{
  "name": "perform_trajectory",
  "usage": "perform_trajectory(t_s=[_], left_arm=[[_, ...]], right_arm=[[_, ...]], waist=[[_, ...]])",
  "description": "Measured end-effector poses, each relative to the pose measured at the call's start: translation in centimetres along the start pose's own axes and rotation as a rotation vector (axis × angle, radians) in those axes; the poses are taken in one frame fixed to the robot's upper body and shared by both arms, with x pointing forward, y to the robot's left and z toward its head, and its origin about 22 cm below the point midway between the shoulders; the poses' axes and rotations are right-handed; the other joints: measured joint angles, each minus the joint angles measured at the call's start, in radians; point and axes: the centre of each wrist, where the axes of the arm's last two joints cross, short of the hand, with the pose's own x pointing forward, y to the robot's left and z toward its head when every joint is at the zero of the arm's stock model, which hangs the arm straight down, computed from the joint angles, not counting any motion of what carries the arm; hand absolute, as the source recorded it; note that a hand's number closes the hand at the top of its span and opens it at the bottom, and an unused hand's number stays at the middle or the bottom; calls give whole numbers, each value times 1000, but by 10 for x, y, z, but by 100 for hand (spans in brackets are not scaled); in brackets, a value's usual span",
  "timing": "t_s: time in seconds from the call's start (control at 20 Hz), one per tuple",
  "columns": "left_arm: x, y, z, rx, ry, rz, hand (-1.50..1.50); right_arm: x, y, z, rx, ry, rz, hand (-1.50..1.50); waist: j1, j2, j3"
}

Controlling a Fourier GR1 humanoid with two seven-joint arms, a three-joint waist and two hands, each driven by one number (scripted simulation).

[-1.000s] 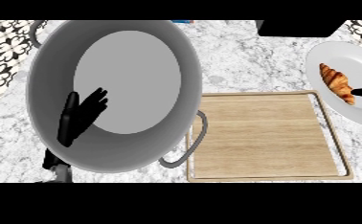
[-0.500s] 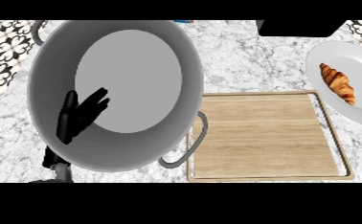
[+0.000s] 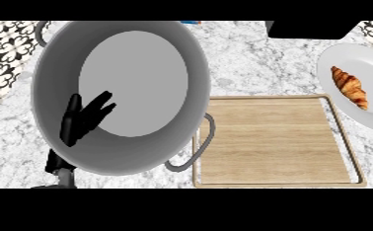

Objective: Pick the croissant from the tray and place it in the plate

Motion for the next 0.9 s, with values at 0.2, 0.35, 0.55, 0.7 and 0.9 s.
perform_trajectory(t_s=[0.2, 0.35, 0.55, 0.7, 0.9], left_arm=[[0, 0, 1, -3, 5, -8, 0], [-1, -1, 1, -2, 6, -8, 0], [2, 1, -3, -12, 20, -7, 0], [3, -1, -3, -9, 17, -12, 0], [2, -1, -2, -10, 7, -14, 0]], right_arm=[[-5, 5, 2, -9, 0, 18, -150], [-8, 8, 3, -17, 10, 37, -150], [-15, 8, 10, -29, 23, 72, -150], [-18, 9, 13, -40, 30, 85, -150], [-19, 4, 17, -58, 52, 113, -150]], waist=[[3, 0, 0], [5, 1, 0], [3, 2, -1], [5, 3, 0], [6, 4, 0]])
